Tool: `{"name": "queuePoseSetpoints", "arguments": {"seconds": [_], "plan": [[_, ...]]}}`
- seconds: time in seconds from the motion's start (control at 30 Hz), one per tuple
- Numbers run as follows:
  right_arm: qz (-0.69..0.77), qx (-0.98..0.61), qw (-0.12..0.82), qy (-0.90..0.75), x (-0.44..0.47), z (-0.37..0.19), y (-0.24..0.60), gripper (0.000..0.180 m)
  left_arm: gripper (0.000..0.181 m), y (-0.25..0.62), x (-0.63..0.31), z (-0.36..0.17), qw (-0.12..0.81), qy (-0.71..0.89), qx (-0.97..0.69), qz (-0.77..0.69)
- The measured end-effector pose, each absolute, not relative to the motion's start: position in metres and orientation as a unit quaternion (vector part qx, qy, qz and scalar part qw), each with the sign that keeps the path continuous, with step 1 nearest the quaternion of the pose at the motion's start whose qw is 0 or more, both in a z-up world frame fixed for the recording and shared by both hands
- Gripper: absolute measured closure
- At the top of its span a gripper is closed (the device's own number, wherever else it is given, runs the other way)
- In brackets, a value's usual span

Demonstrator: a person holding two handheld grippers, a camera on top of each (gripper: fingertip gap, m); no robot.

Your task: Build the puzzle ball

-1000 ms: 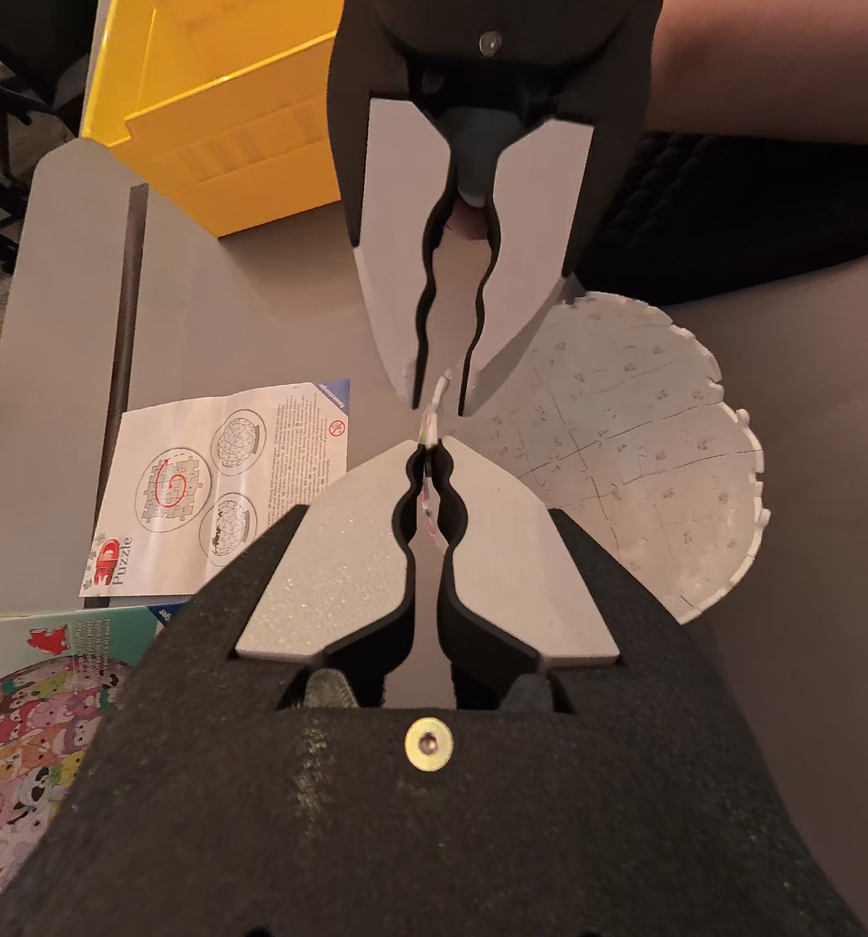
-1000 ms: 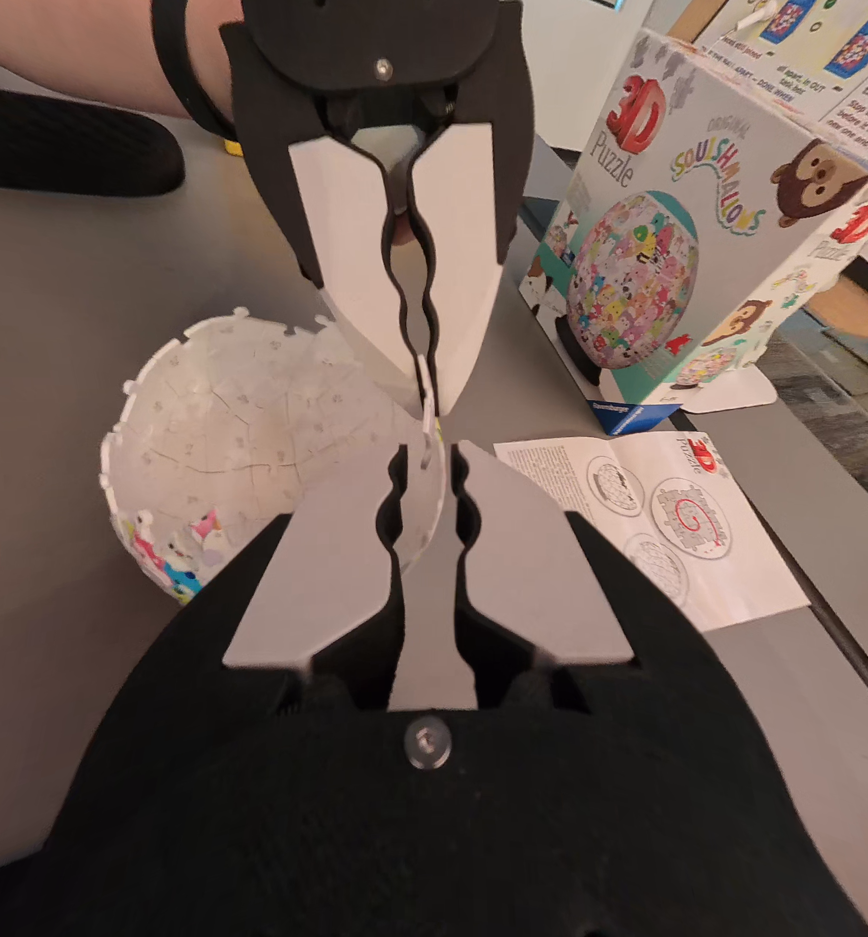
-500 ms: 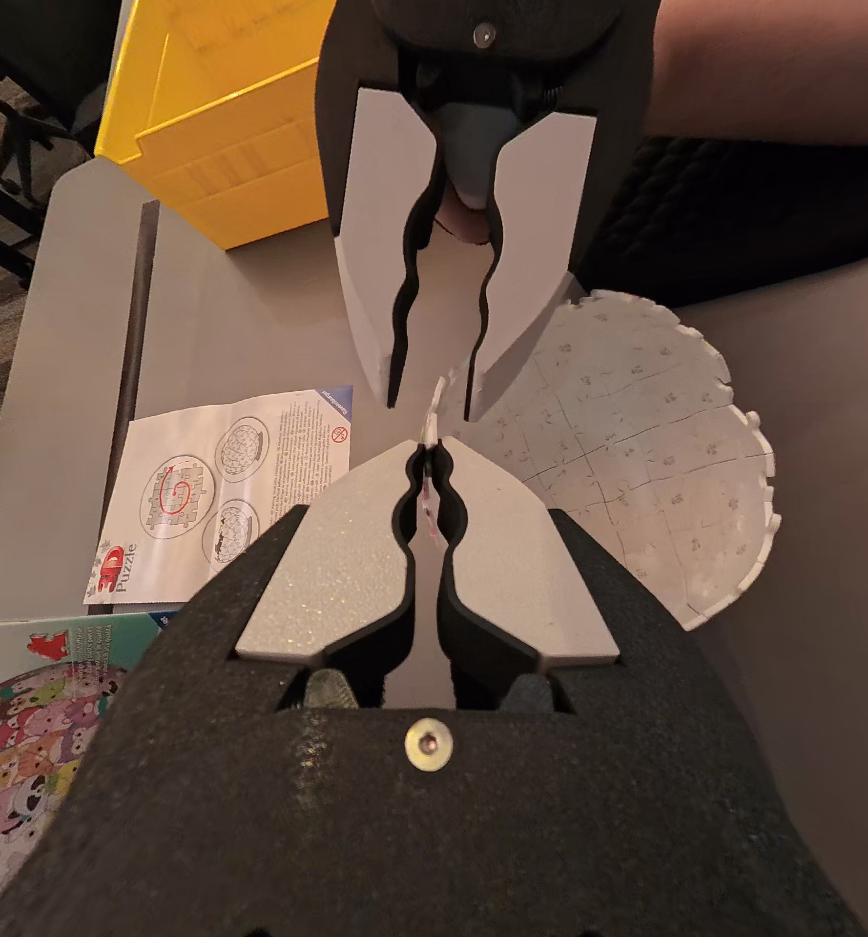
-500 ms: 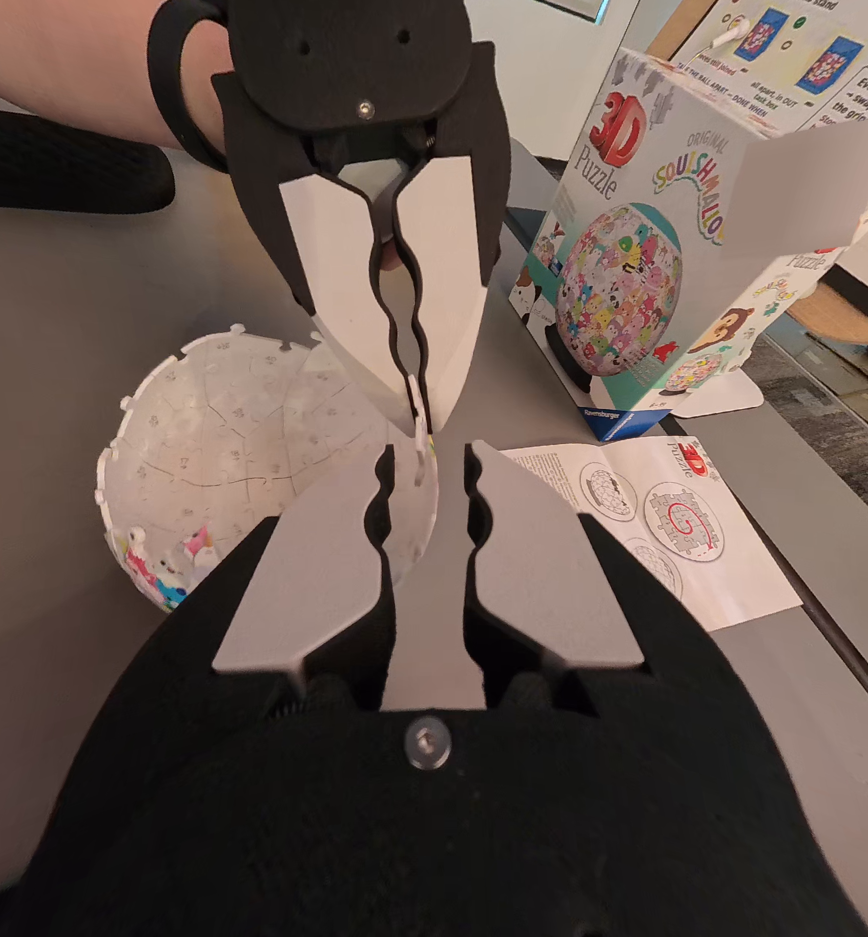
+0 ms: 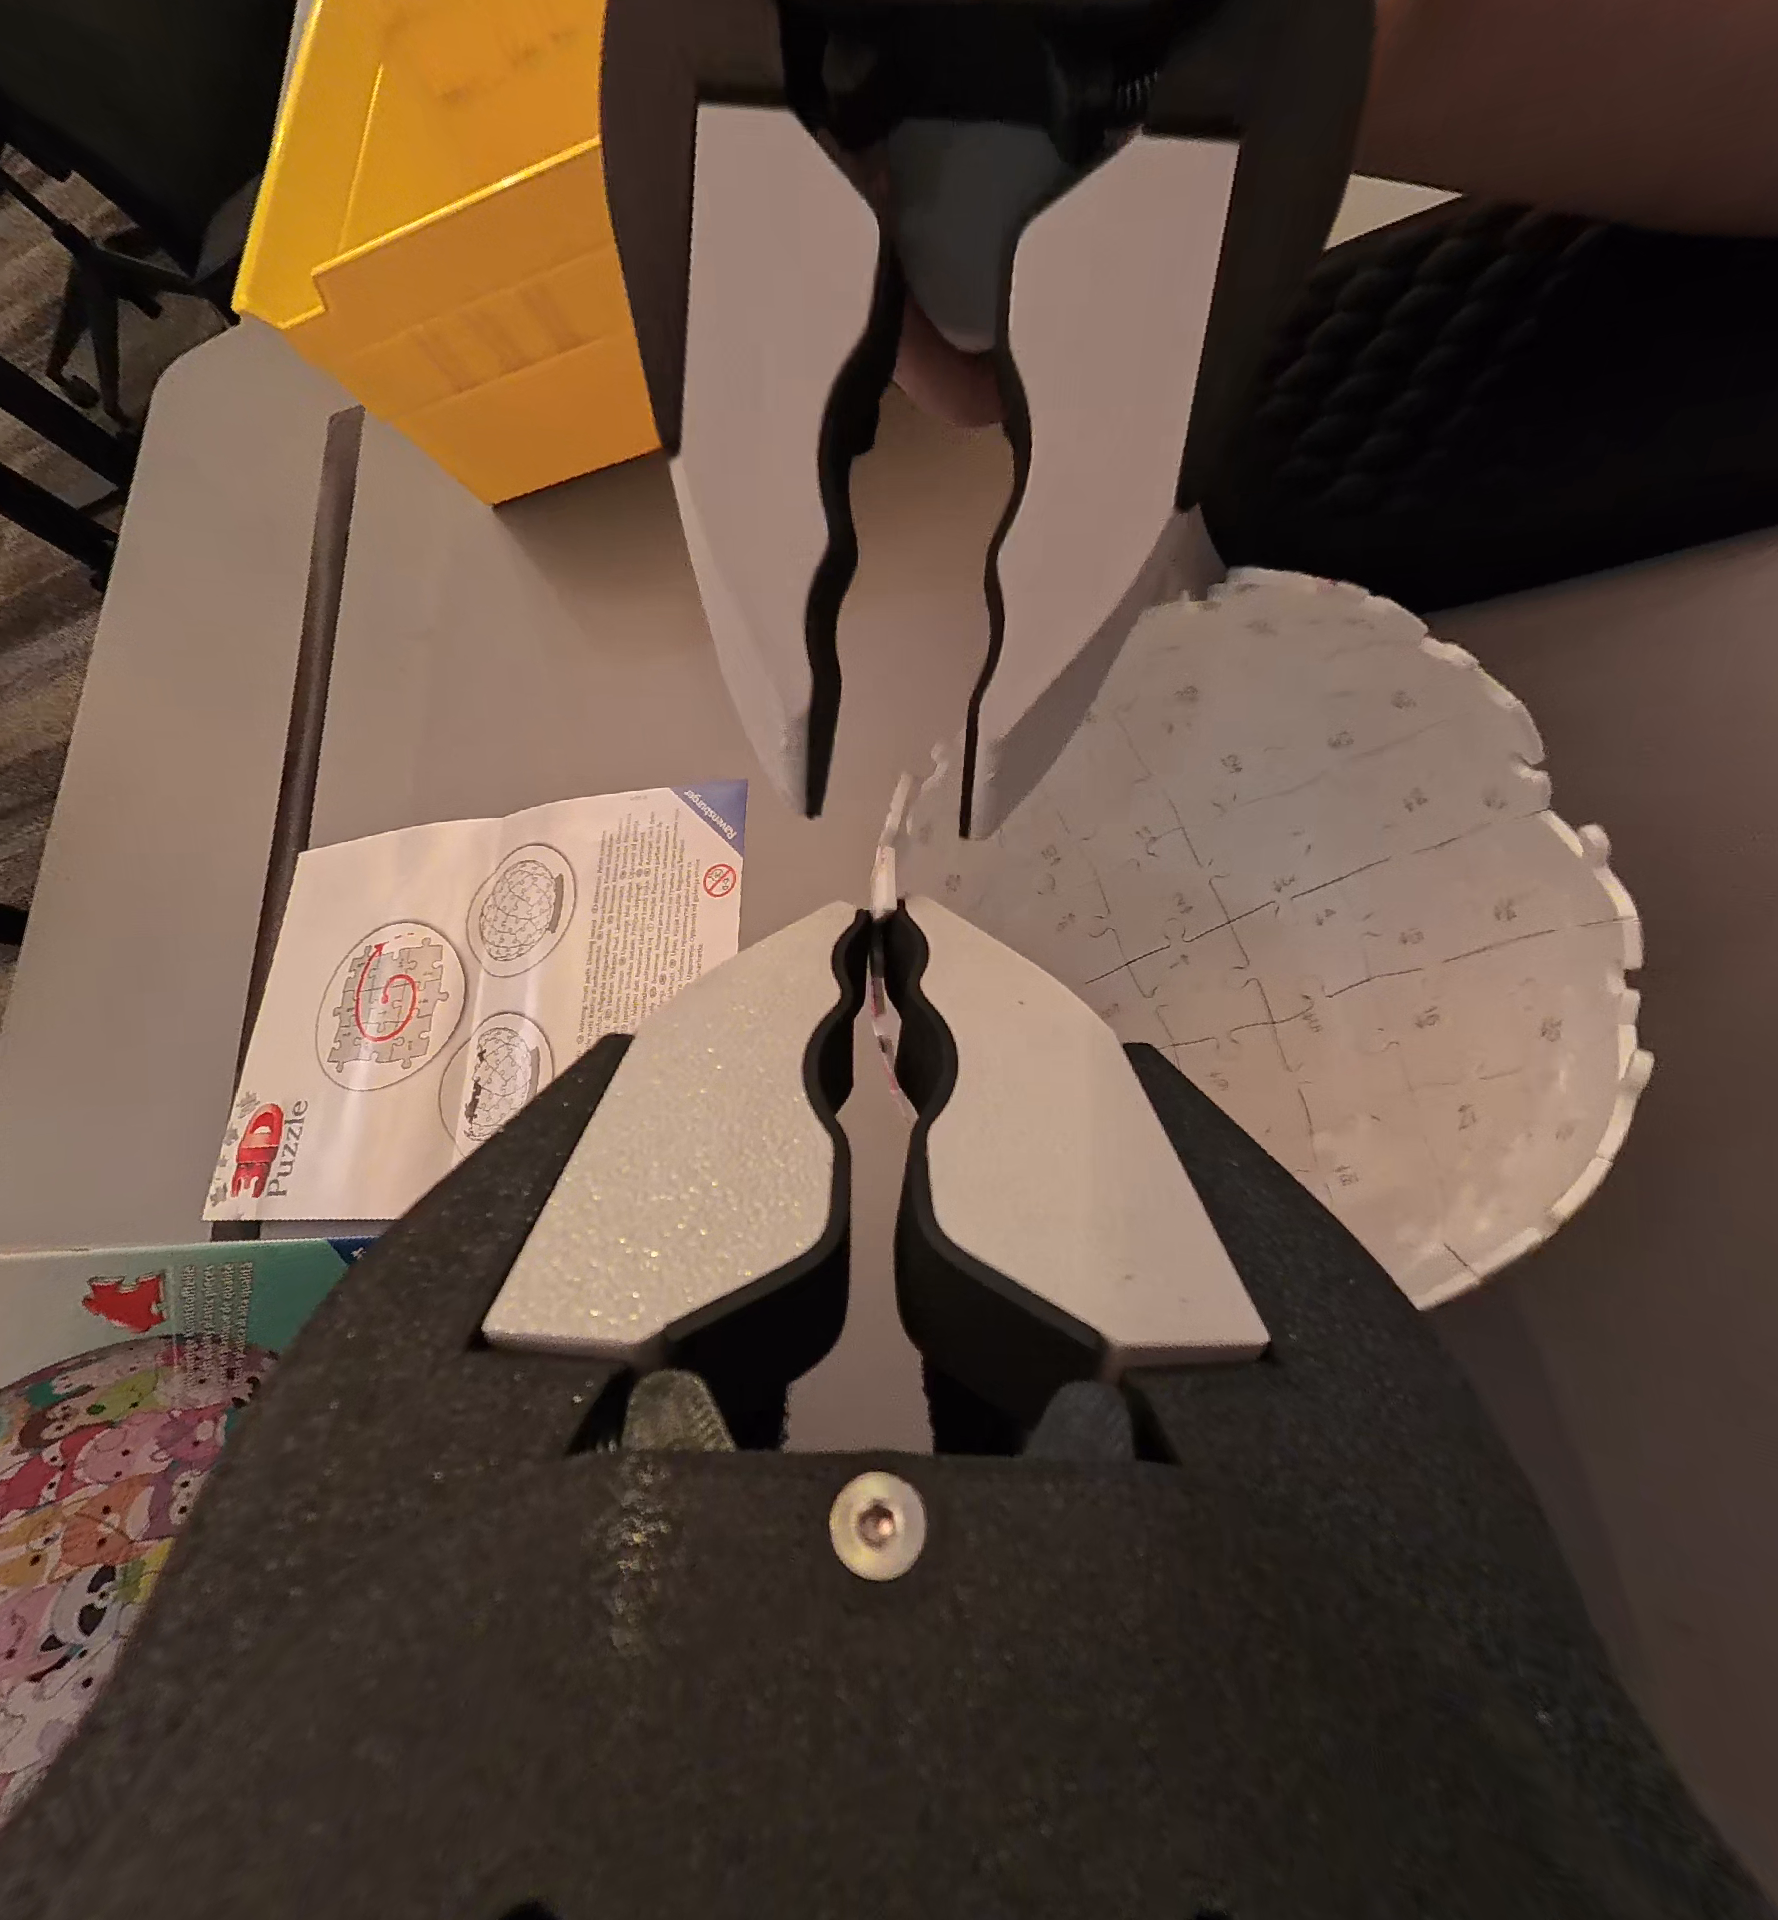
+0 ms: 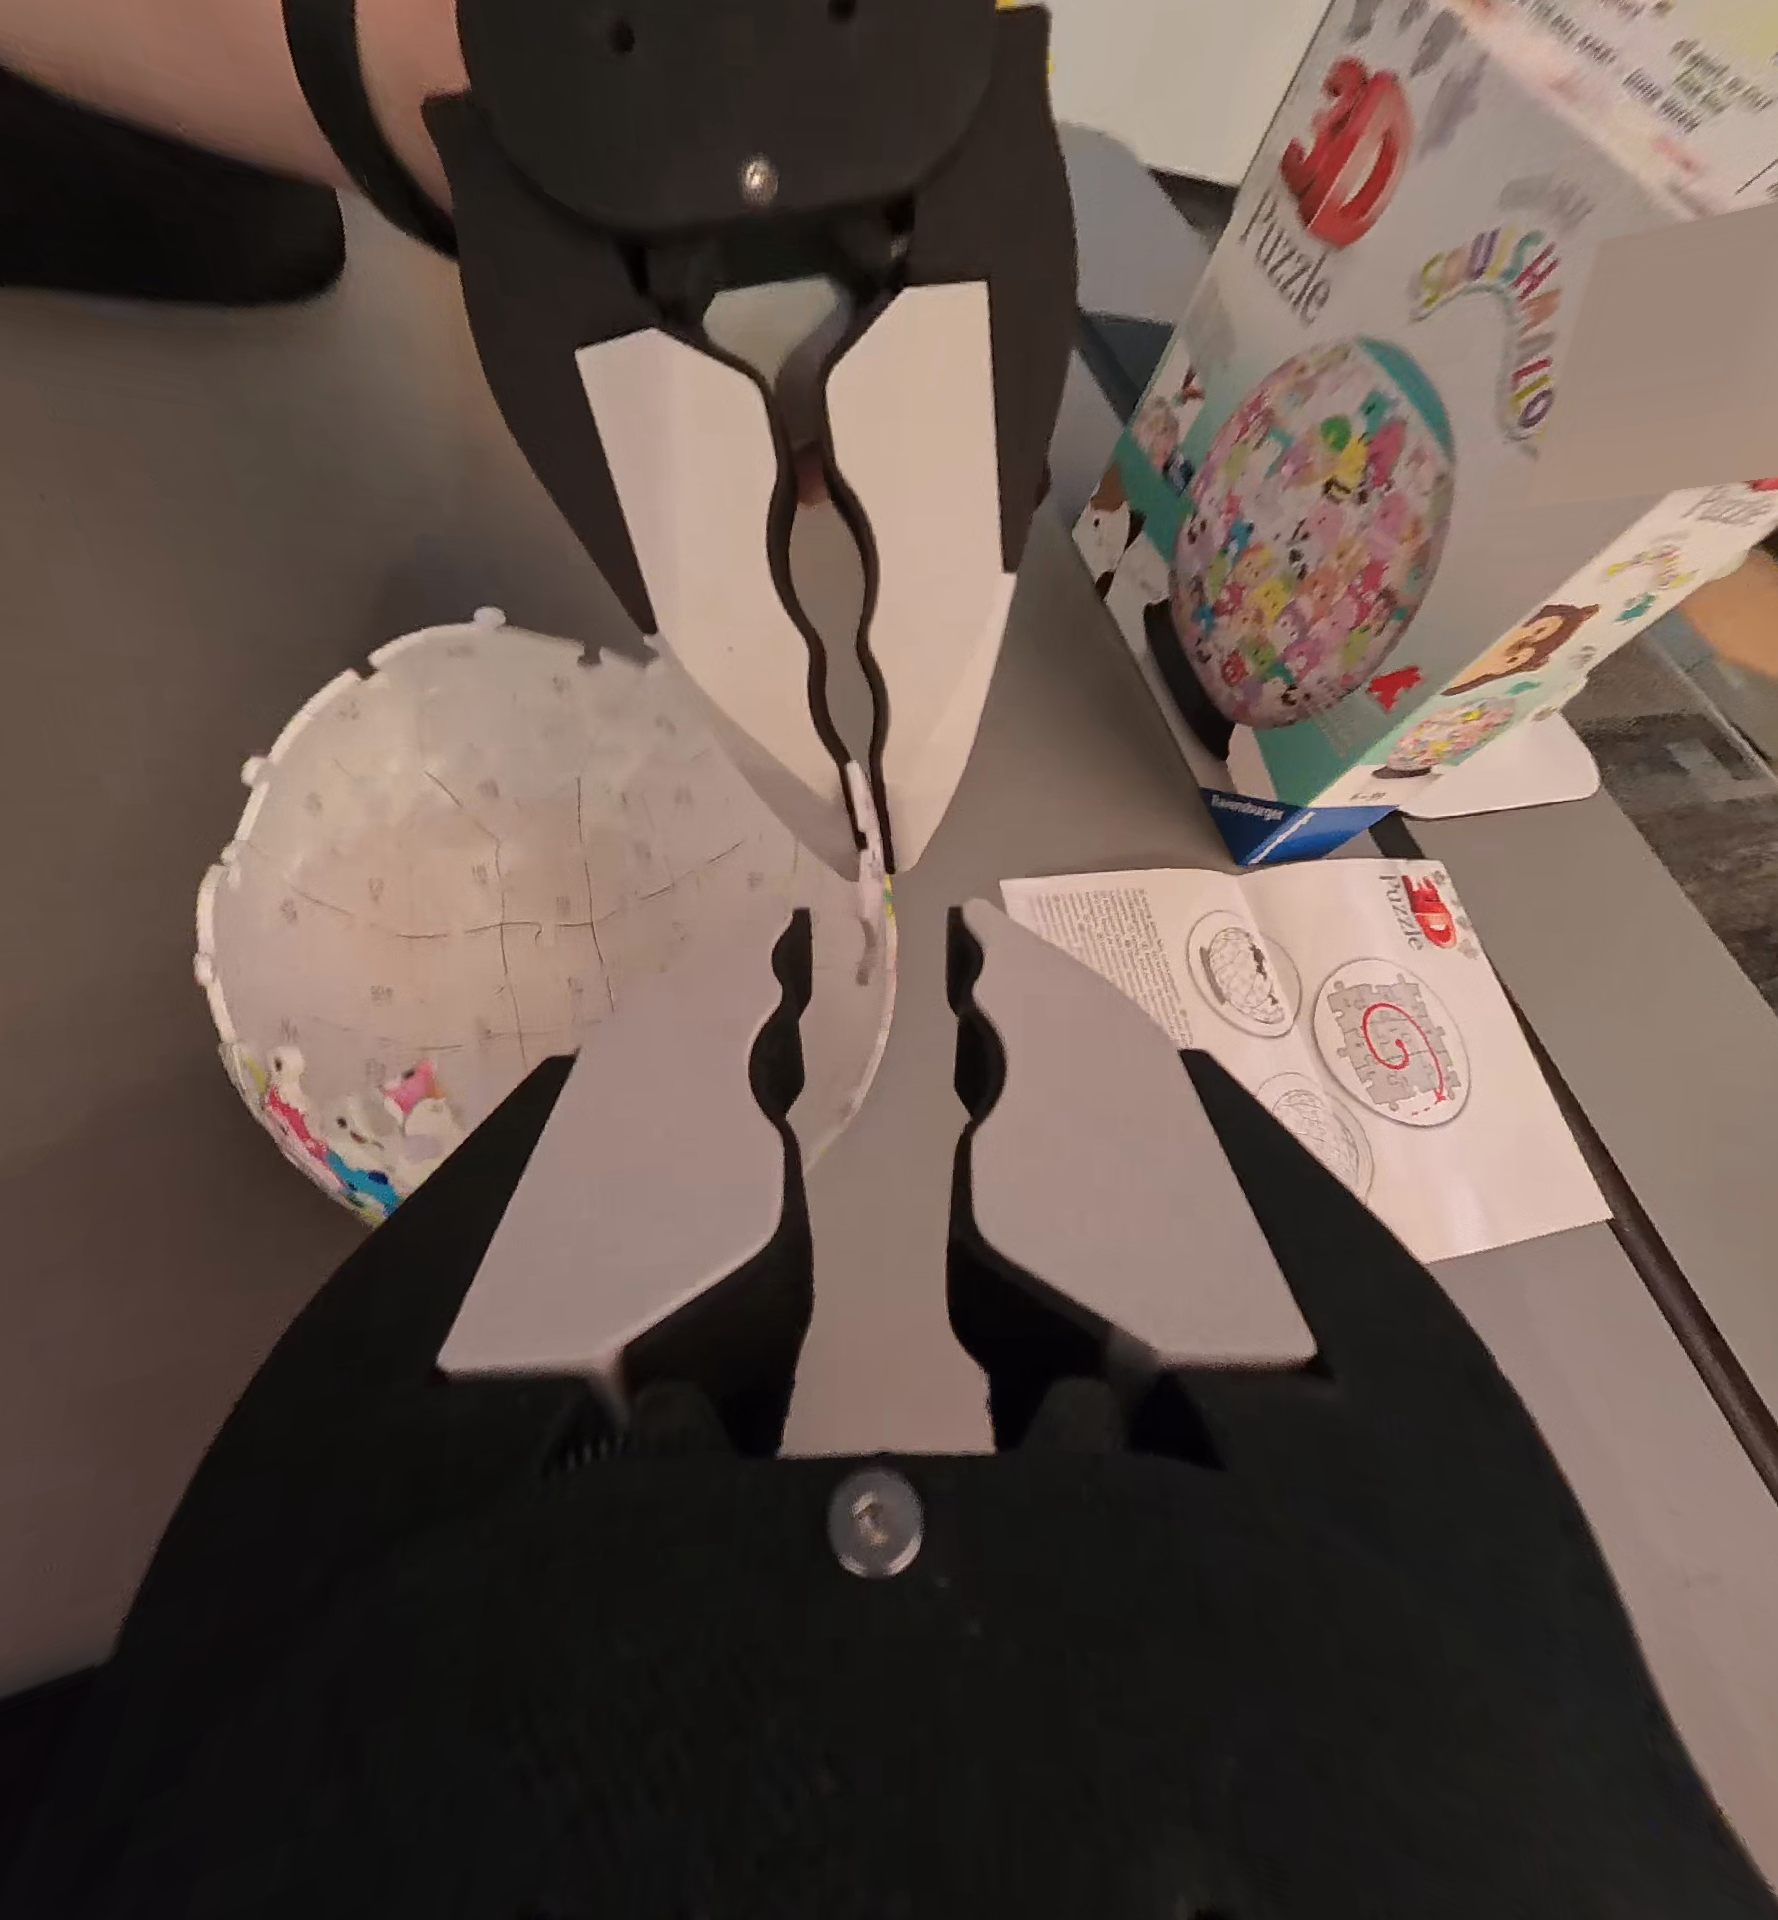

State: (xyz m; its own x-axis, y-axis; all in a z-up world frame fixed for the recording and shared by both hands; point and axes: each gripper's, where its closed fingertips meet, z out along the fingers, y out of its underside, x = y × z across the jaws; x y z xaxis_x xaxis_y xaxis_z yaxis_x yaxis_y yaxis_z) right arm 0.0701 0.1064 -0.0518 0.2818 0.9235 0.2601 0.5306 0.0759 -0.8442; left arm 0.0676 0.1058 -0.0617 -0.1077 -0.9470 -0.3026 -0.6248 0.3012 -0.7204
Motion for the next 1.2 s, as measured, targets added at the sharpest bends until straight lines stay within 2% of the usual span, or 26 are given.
{"name": "queuePoseSetpoints", "arguments": {"seconds": [0.3, 0.5, 1.1, 1.2], "plan": [[0.17, -0.649, 0.449, -0.59, 0.061, -0.059, 0.113, 0.161, 0.179, 0.109, 0.066, -0.062, 0.381, 0.71, -0.553, -0.21], [0.15, -0.649, 0.441, -0.602, 0.059, -0.063, 0.116, 0.174, 0.179, 0.11, 0.065, -0.062, 0.383, 0.711, -0.553, -0.204], [0.133, -0.654, 0.451, -0.593, 0.06, -0.063, 0.12, 0.176, 0.173, 0.117, 0.058, -0.065, 0.389, 0.71, -0.563, -0.164], [0.146, -0.647, 0.454, -0.595, 0.059, -0.062, 0.116, 0.17, 0.174, 0.116, 0.058, -0.064, 0.39, 0.707, -0.564, -0.172]]}}
